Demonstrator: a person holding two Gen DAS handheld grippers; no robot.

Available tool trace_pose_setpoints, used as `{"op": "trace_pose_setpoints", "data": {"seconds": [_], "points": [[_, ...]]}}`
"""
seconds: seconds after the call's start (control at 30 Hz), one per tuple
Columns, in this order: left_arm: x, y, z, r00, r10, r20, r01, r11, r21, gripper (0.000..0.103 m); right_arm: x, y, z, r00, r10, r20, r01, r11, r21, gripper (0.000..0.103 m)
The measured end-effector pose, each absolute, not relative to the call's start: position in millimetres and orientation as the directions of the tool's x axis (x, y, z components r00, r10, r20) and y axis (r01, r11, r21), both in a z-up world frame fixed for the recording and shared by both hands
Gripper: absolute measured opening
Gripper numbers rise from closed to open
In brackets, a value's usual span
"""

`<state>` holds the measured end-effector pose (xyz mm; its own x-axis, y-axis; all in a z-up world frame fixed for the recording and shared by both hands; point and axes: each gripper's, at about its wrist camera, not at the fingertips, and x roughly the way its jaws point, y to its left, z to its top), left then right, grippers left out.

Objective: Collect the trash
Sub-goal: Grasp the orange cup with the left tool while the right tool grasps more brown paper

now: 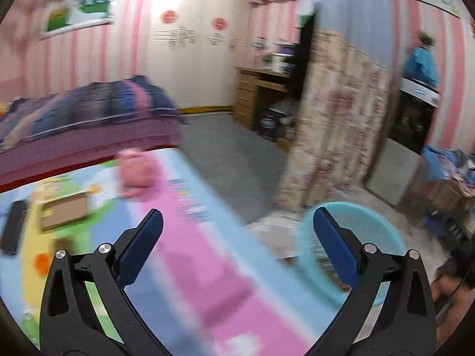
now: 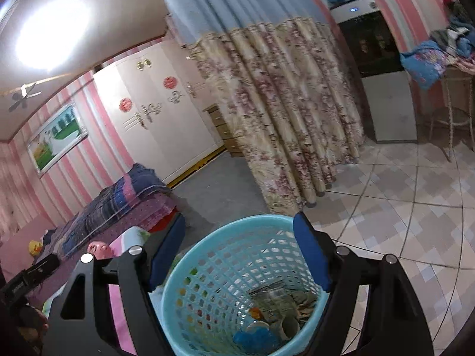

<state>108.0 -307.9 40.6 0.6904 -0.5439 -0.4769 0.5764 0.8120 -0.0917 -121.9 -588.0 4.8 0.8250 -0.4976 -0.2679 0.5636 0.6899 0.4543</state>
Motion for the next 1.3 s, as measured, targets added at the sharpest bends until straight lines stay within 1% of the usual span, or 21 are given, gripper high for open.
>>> {"op": "trace_pose_setpoints", "data": {"seconds": [0.1,0.17,0.3,0.33,0.37,0.4,0.43,0.47,0.53,0.63,0.7,0.73,0.77,0.83,0.87,0.9,0.97,1.03,1.17,1.23,1.3], "points": [[122,-246,29,0.759,-0.429,-0.489,0.464,0.884,-0.056,0.097,-106,-572,11,0.852,-0.453,-0.262,0.523,0.735,0.432,0.075],[136,-196,16,0.803,-0.312,-0.508,0.354,0.935,-0.016,0.097,-93,-560,14,0.874,-0.412,-0.259,0.486,0.764,0.426,0.075],[168,-127,-15,0.802,-0.144,-0.579,0.191,0.981,0.019,0.097,-55,-521,22,0.922,-0.293,-0.255,0.379,0.821,0.428,0.075],[177,-114,-24,0.793,-0.119,-0.597,0.167,0.986,0.026,0.097,-42,-512,22,0.933,-0.25,-0.258,0.342,0.839,0.424,0.079],[184,-103,-31,0.786,-0.103,-0.61,0.155,0.987,0.032,0.097,-13,-492,19,0.949,-0.157,-0.275,0.264,0.871,0.414,0.081],[193,-97,-39,0.778,-0.082,-0.622,0.141,0.989,0.045,0.097,2,-482,16,0.948,-0.116,-0.297,0.234,0.885,0.402,0.081],[203,-92,-45,0.772,-0.069,-0.632,0.131,0.99,0.052,0.097,32,-460,9,0.931,-0.046,-0.361,0.184,0.915,0.359,0.081],[208,-91,-49,0.767,-0.066,-0.639,0.126,0.991,0.049,0.097,51,-442,4,0.911,-0.019,-0.411,0.161,0.936,0.313,0.081],[223,-91,-55,0.753,-0.097,-0.651,0.147,0.989,0.022,0.097,73,-411,1,0.894,0.001,-0.449,0.122,0.962,0.246,0.081],[240,-99,-64,0.714,-0.1,-0.693,0.186,0.981,0.05,0.097,95,-381,0,0.886,0.04,-0.463,0.066,0.976,0.209,0.081],[246,-105,-66,0.696,-0.134,-0.705,0.226,0.973,0.039,0.095,117,-359,-5,0.874,0.065,-0.481,0.034,0.98,0.194,0.081],[248,-104,-69,0.69,-0.133,-0.712,0.234,0.971,0.045,0.091,121,-354,-6,0.871,0.066,-0.487,0.031,0.981,0.19,0.081],[250,-104,-72,0.678,-0.133,-0.723,0.241,0.969,0.047,0.087,129,-343,-10,0.86,0.069,-0.505,0.023,0.984,0.175,0.081],[257,-106,-81,0.625,-0.156,-0.765,0.264,0.964,0.019,0.056,141,-319,-17,0.84,0.085,-0.536,-0.01,0.99,0.141,0.081],[258,-103,-81,0.62,-0.17,-0.766,0.263,0.965,-0.001,0.054,149,-302,-22,0.826,0.09,-0.556,-0.036,0.994,0.107,0.081],[258,-99,-79,0.628,-0.164,-0.761,0.25,0.968,-0.003,0.039,155,-292,-23,0.822,0.09,-0.563,-0.048,0.995,0.088,0.081],[257,-91,-75,0.64,-0.159,-0.752,0.229,0.973,-0.011,0.039,167,-269,-31,0.804,0.088,-0.588,-0.086,0.996,0.031,0.08],[251,-74,-62,0.662,-0.165,-0.731,0.196,0.98,-0.044,0.039,178,-252,-36,0.795,0.098,-0.598,-0.115,0.993,0.01,0.08],[227,-32,-33,0.736,-0.147,-0.661,0.135,0.988,-0.07,0.039,200,-222,-41,0.778,0.135,-0.613,-0.166,0.986,0.007,0.08],[217,-14,-27,0.757,-0.154,-0.635,0.113,0.988,-0.105,0.039,215,-206,-45,0.77,0.127,-0.625,-0.174,0.985,-0.015,0.08],[206,3,-25,0.767,-0.177,-0.616,0.098,0.982,-0.16,0.039,232,-194,-53,0.757,0.085,-0.647,-0.156,0.986,-0.053,0.08]]}}
